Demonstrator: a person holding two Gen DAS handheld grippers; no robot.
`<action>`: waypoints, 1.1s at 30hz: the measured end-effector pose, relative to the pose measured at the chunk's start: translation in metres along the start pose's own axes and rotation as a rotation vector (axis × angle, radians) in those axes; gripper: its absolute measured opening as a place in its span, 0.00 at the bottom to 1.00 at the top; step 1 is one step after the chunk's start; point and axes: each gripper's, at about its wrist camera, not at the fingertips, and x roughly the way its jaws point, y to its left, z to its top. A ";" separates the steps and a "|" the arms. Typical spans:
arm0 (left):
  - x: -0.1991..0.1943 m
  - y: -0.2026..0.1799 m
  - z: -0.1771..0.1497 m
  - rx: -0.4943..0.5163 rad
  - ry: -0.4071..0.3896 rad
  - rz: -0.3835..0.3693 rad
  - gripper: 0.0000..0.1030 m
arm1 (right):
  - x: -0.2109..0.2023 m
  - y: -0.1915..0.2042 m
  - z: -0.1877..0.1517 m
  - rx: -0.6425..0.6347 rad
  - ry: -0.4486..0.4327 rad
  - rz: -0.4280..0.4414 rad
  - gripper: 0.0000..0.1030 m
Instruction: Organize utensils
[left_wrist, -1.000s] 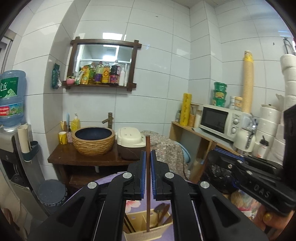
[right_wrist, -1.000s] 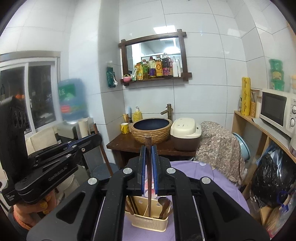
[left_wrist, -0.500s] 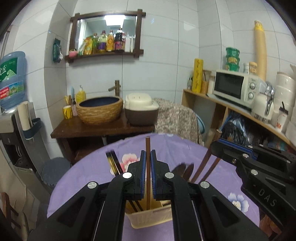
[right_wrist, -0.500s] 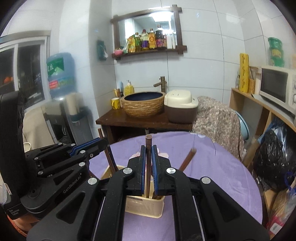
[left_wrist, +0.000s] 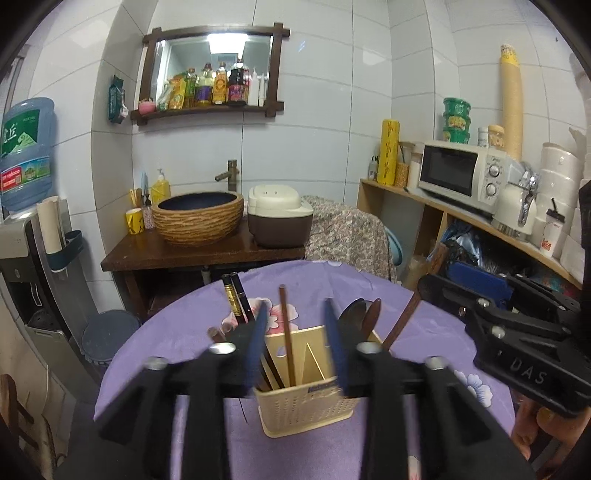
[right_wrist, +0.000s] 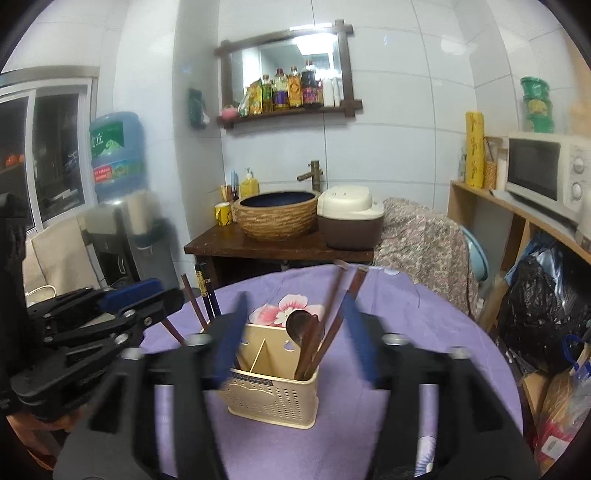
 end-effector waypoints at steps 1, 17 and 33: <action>-0.011 0.000 -0.003 0.000 -0.020 -0.007 0.57 | -0.009 0.001 -0.003 -0.008 -0.023 -0.007 0.72; -0.138 -0.018 -0.137 -0.002 -0.222 0.076 0.95 | -0.139 0.020 -0.140 0.032 -0.099 -0.117 0.94; -0.190 -0.035 -0.216 -0.066 -0.157 0.119 0.95 | -0.226 0.077 -0.237 -0.002 -0.096 -0.158 0.94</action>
